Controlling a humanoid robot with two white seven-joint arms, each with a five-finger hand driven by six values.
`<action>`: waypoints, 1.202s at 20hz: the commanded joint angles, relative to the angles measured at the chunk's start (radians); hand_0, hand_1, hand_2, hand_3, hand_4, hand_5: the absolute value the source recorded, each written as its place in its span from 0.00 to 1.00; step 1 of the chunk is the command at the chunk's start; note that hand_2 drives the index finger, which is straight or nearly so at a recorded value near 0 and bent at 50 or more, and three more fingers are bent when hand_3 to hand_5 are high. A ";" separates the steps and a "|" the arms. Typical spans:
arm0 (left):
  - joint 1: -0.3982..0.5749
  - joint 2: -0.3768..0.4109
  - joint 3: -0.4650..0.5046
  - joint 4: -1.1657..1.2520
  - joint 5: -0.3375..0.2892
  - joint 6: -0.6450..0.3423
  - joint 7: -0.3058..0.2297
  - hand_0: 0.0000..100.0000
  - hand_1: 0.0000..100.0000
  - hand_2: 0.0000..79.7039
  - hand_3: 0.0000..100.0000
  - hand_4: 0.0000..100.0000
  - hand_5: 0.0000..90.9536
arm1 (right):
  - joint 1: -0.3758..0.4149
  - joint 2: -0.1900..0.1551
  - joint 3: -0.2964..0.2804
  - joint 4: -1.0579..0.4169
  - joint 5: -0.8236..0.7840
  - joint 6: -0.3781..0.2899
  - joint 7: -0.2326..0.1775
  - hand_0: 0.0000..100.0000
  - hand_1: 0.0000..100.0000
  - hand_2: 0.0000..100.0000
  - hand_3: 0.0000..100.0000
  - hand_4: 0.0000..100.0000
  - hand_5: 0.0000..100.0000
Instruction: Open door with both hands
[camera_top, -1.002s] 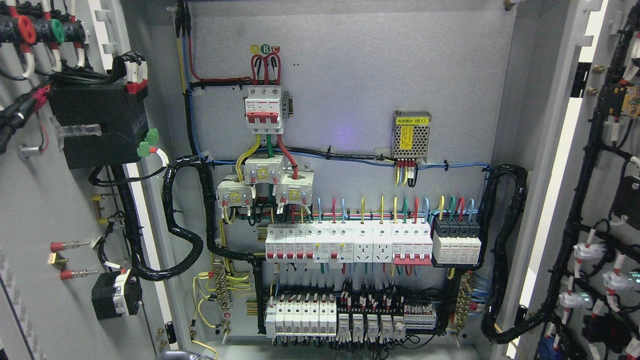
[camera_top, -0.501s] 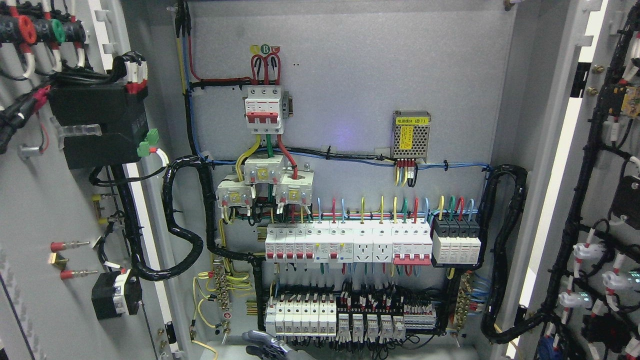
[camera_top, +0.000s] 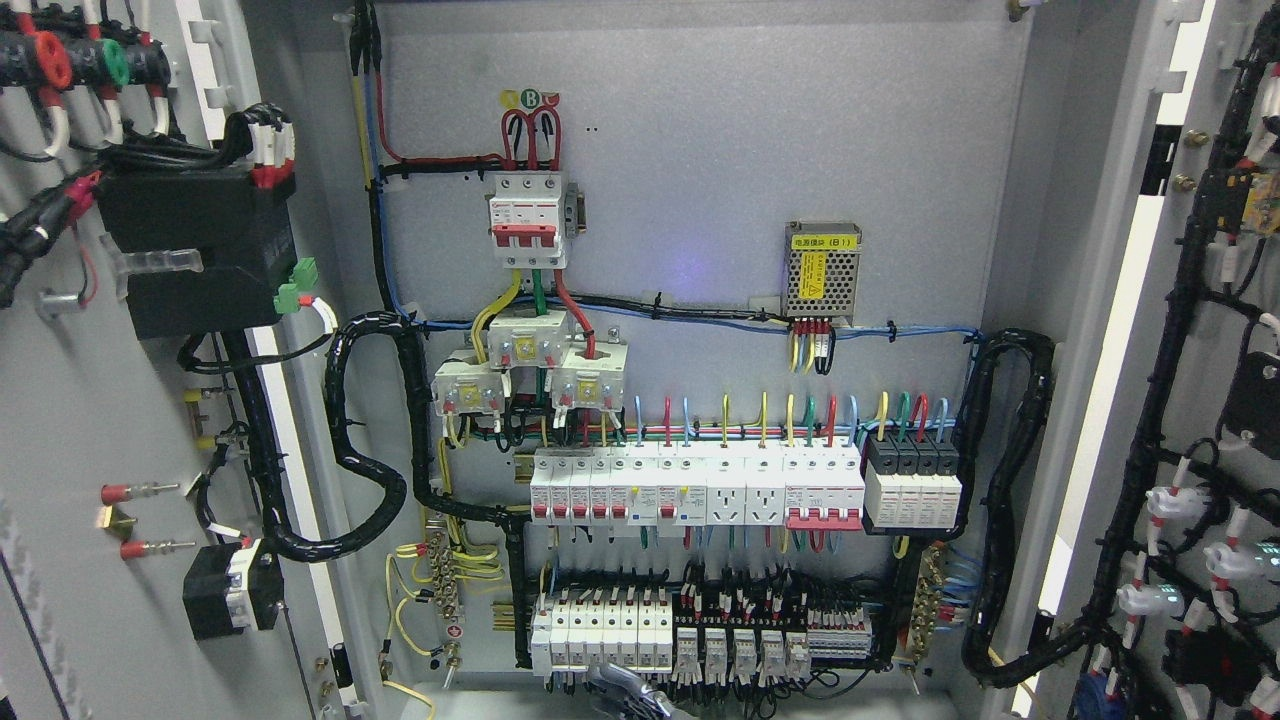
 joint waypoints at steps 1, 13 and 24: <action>0.135 0.092 -0.127 -0.452 -0.001 -0.127 -0.002 0.00 0.00 0.00 0.00 0.00 0.00 | 0.088 -0.062 -0.068 -0.077 0.038 -0.074 -0.008 0.39 0.00 0.00 0.00 0.00 0.00; 0.177 0.106 -0.130 -0.777 0.107 -0.179 0.007 0.00 0.00 0.00 0.00 0.00 0.00 | 0.317 -0.131 -0.101 -0.249 0.049 -0.332 -0.007 0.39 0.00 0.00 0.00 0.00 0.00; 0.118 0.094 -0.130 -0.949 0.185 -0.179 0.010 0.00 0.00 0.00 0.00 0.00 0.00 | 0.503 -0.207 -0.164 -0.427 0.049 -0.556 -0.005 0.39 0.00 0.00 0.00 0.00 0.00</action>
